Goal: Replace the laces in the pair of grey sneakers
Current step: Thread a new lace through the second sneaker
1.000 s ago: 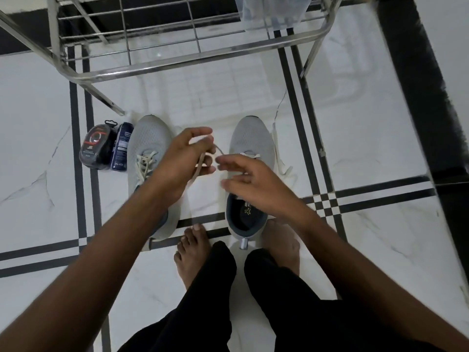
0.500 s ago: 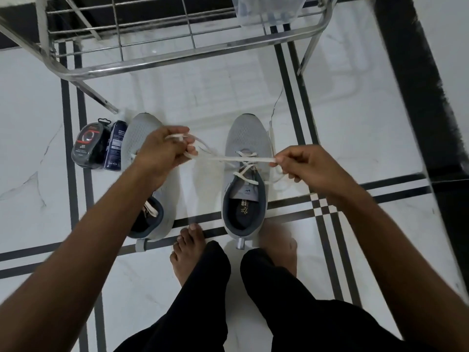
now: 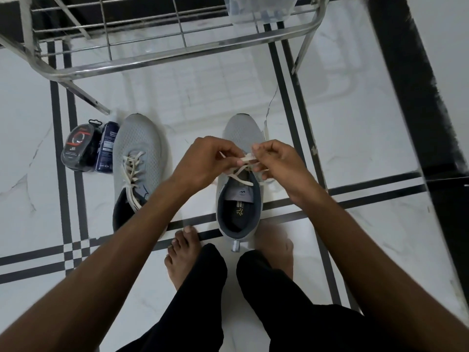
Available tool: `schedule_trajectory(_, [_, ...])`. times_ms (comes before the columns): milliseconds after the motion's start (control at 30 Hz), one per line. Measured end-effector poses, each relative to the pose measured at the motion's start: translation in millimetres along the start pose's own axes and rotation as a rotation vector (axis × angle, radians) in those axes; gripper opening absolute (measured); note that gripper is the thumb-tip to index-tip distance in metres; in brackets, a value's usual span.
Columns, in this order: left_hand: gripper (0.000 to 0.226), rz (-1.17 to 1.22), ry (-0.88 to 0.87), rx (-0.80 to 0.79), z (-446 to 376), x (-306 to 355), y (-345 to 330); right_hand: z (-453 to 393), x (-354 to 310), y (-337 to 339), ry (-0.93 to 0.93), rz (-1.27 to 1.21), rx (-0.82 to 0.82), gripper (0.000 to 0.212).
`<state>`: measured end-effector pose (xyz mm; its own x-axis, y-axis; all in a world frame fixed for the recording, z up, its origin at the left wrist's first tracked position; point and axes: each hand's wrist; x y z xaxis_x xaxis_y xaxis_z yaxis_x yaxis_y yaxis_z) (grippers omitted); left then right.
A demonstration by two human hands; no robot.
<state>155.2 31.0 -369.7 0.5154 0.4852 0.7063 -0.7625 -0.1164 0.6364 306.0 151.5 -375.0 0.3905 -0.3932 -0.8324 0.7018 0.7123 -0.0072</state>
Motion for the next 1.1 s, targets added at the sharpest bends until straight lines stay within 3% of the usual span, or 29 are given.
schedule_trajectory(167, [0.017, -0.276, -0.05, 0.031, 7, -11, -14, 8, 18, 9, -0.021, 0.473, -0.054, 0.029])
schedule_trajectory(267, [0.014, -0.427, -0.06, 0.001, 8, -7, -30, 11, 23, 3, 0.027, 0.586, -0.023, 0.021])
schedule_trajectory(467, [0.019, -0.509, -0.075, 0.073, 7, -2, -41, 14, 24, 7, 0.021, 0.473, -0.013, 0.016])
schedule_trajectory(667, [0.028, -0.476, -0.234, 0.073, 9, 4, -44, 15, 30, 6, 0.069, 0.469, -0.003, 0.013])
schedule_trajectory(933, [0.005, -0.434, -0.019, 0.202, 8, -3, -49, 12, 39, 13, -0.034, 0.27, 0.023, 0.015])
schedule_trajectory(1100, [0.006, -0.356, 0.035, 0.221, 15, -5, -63, 14, 39, 12, -0.066, 0.172, 0.002, 0.018])
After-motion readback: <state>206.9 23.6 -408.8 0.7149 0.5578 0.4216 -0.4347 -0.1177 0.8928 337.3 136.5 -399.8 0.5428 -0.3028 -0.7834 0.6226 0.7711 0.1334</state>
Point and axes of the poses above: each hand's wrist, its own z-axis away from the middle knuckle, its own y-axis out of the back of the hand, x = y × z, and after that the axes turned 10 degrees about -z, right-handed
